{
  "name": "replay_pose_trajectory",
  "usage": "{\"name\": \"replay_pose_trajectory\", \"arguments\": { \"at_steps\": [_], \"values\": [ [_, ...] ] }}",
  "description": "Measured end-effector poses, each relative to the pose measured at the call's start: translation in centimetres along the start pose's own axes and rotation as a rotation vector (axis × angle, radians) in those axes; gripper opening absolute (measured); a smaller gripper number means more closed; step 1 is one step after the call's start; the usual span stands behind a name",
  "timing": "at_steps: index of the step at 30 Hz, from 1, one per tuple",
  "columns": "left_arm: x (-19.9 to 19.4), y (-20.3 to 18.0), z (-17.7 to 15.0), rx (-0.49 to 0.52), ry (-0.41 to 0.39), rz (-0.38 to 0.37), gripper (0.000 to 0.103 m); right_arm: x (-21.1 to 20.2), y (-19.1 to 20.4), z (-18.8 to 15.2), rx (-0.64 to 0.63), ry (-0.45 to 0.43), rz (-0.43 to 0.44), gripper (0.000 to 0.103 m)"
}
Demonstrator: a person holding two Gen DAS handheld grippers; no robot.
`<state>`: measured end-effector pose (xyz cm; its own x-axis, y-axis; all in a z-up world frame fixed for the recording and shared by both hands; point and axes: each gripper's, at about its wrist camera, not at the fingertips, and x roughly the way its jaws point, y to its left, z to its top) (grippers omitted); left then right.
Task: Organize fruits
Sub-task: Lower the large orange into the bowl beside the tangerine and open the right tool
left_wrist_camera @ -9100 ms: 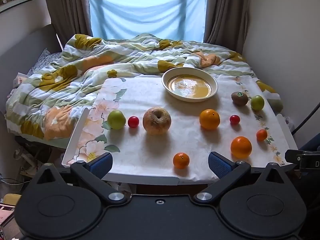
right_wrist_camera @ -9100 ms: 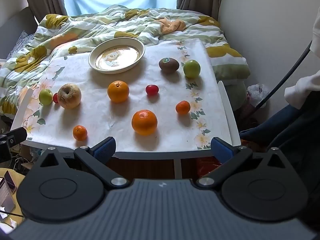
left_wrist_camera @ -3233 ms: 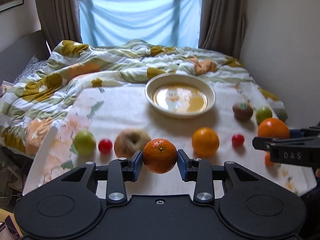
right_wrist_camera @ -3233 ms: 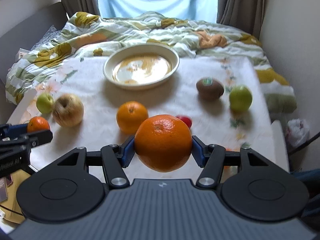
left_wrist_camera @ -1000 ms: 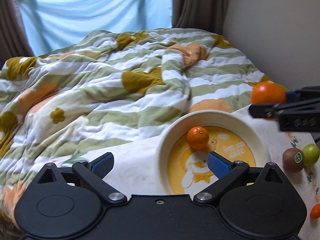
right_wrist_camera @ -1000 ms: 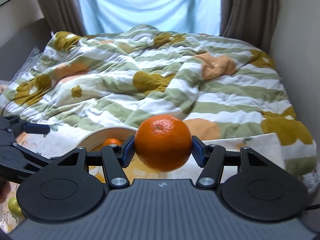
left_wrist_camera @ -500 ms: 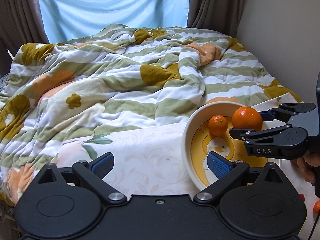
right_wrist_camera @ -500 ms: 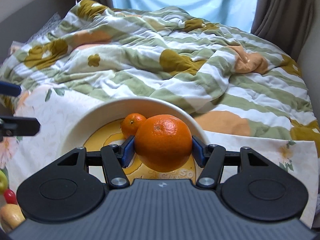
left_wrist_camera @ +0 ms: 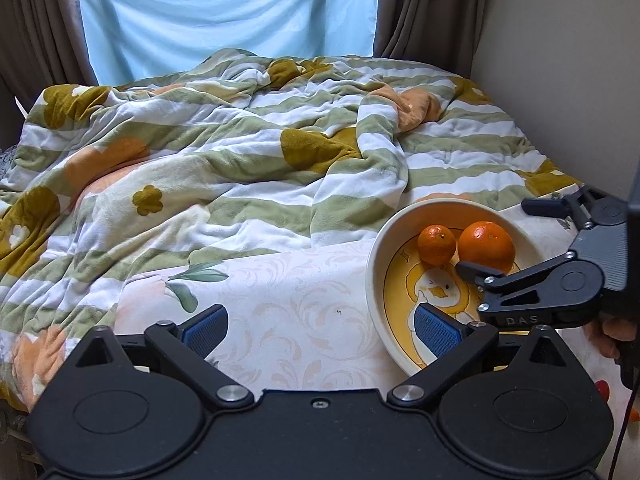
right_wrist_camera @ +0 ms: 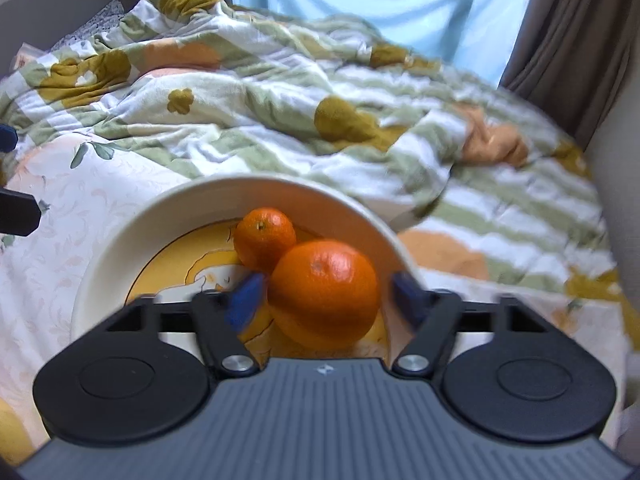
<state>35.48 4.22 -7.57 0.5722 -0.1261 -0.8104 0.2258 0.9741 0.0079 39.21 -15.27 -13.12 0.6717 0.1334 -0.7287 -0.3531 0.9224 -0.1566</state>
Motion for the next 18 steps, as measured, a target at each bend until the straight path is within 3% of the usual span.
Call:
{"name": "replay_pose_trajectory", "arguments": {
  "at_steps": [2,8,18],
  "values": [
    [-0.4,-0.2,-0.2,-0.004,-0.004,0.003,0.102,-0.8,0.1,-0.2,-0.014,-0.034,-0.014,0.103],
    [-3.1,-0.9,-0.4,-0.018,-0.049,0.029,0.102,-2.6,-1.4,-0.1,0.073,-0.028,0.01,0.103],
    [-9.7,-3.5,-1.9,-0.051,-0.143,0.069,0.102,-10.1,-3.8,0.0,0.175,-0.057,0.033,0.103]
  ]
}}
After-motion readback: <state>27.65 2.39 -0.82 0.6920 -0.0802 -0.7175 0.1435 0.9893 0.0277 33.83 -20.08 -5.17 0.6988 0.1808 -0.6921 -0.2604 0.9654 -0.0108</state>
